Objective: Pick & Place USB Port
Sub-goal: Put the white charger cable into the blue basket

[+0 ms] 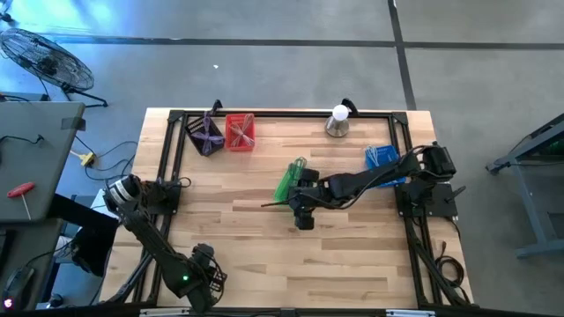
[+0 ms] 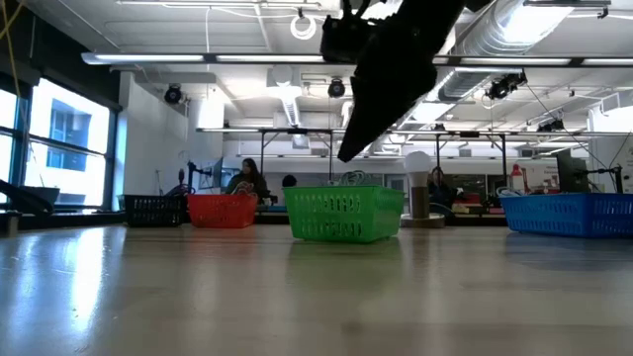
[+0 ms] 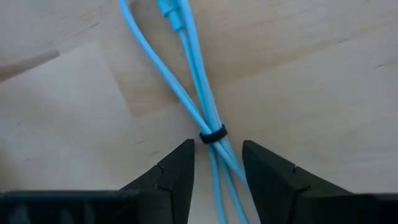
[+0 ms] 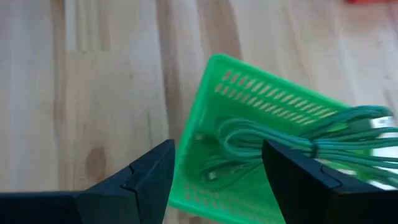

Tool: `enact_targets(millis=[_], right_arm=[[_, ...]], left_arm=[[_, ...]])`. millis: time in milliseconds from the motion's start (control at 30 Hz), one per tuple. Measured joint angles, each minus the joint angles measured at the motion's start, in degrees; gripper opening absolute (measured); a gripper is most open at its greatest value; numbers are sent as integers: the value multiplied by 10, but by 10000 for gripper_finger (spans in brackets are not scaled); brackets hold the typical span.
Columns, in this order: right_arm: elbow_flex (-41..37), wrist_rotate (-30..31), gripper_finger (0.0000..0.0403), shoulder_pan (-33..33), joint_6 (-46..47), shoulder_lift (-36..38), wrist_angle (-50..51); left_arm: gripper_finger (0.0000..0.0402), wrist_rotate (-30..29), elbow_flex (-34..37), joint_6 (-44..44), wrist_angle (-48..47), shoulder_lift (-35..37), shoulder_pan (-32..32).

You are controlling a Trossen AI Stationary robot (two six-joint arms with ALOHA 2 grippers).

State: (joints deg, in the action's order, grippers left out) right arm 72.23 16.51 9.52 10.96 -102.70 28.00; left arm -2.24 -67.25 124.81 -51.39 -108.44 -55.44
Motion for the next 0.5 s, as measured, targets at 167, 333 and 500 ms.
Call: enact_targets(millis=[167, 333, 500], right_arm=[[0, 3, 230, 19, -14, -11, -28], [0, 5, 218, 46, -47, -11, -78], [0, 3, 204, 89, -105, -11, -152]], left_arm=[[73, -23, 17, -55, 9, 0, 0], [15, -70, 12, -132, -1, -2, -2], [6, -162, -17, -153, -68, -7, -1]])
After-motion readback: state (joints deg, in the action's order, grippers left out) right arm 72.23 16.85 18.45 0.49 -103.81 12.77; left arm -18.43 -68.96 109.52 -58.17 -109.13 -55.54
